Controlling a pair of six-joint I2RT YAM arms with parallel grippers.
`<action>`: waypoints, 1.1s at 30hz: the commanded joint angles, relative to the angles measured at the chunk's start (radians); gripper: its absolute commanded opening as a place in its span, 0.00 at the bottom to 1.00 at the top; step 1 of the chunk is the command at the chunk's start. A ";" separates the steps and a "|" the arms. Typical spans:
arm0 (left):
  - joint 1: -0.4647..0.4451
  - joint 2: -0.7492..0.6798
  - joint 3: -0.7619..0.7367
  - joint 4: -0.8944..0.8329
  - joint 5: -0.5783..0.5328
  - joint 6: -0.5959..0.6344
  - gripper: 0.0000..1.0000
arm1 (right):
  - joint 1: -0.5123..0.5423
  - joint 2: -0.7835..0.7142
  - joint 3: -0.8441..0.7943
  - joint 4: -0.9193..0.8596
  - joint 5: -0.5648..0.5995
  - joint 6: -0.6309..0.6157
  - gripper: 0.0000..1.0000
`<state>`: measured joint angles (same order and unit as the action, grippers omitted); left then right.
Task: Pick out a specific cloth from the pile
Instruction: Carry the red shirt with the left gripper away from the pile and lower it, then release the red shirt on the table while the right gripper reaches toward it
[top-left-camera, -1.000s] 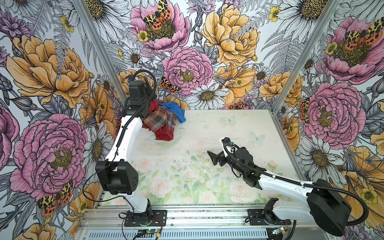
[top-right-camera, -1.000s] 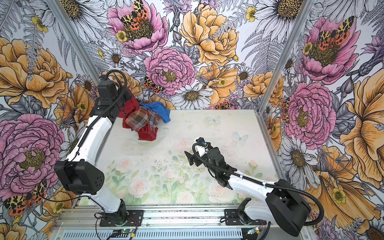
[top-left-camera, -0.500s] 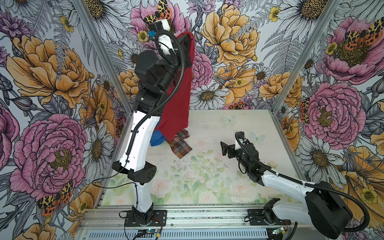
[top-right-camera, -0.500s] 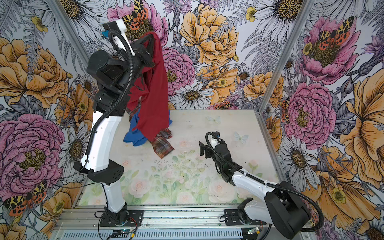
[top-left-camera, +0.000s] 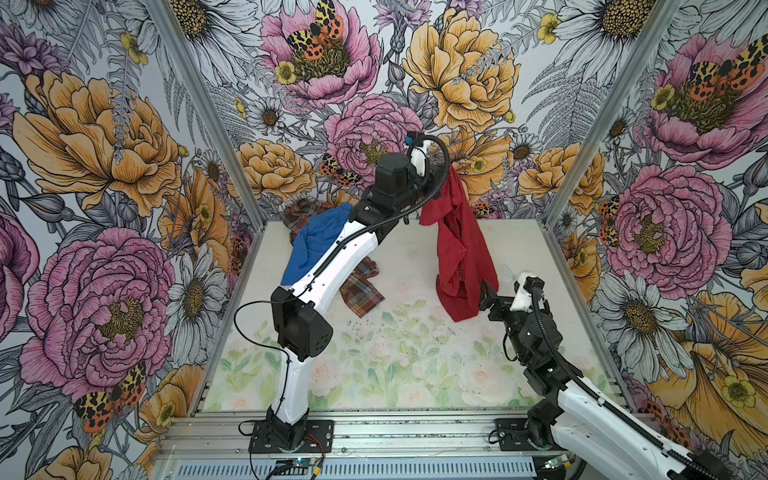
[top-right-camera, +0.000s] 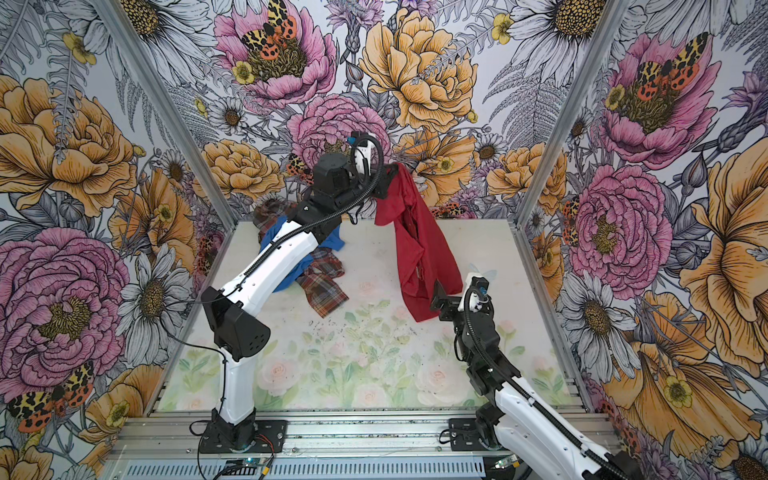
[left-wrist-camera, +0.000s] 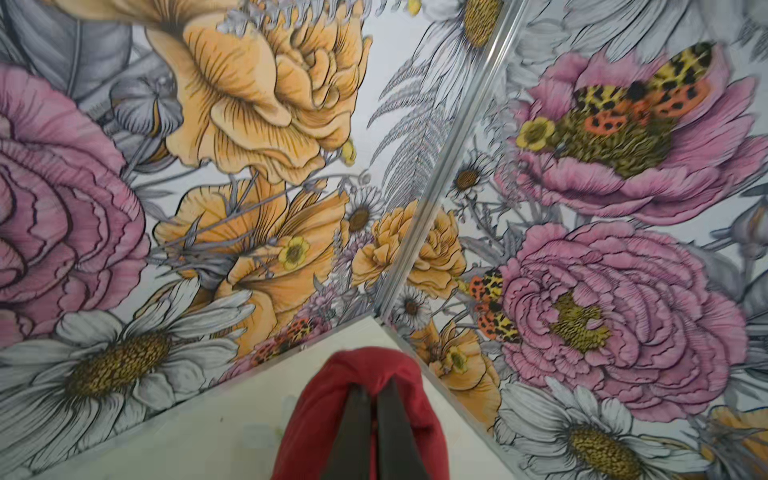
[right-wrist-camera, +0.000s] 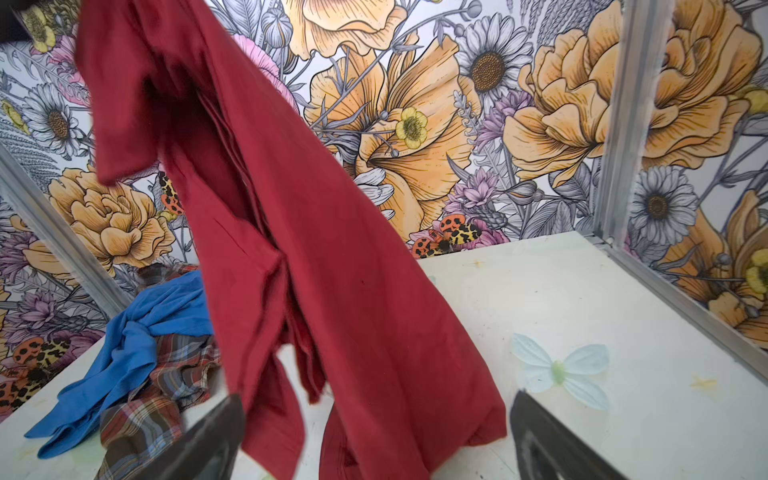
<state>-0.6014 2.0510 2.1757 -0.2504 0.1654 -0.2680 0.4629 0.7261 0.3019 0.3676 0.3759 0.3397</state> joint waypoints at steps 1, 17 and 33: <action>0.036 -0.114 -0.174 0.009 -0.059 0.067 0.00 | -0.006 -0.003 -0.004 -0.036 0.056 -0.020 1.00; 0.012 -0.542 -0.579 -0.440 -0.157 0.257 0.99 | -0.098 0.246 0.152 -0.226 0.039 0.060 0.99; 0.034 -0.465 -0.688 -0.370 0.101 0.201 0.99 | -0.304 0.773 0.434 -0.230 -0.263 0.113 0.83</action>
<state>-0.5716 1.6188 1.4902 -0.6411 0.2119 -0.0532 0.1707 1.4681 0.6914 0.1234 0.1402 0.4568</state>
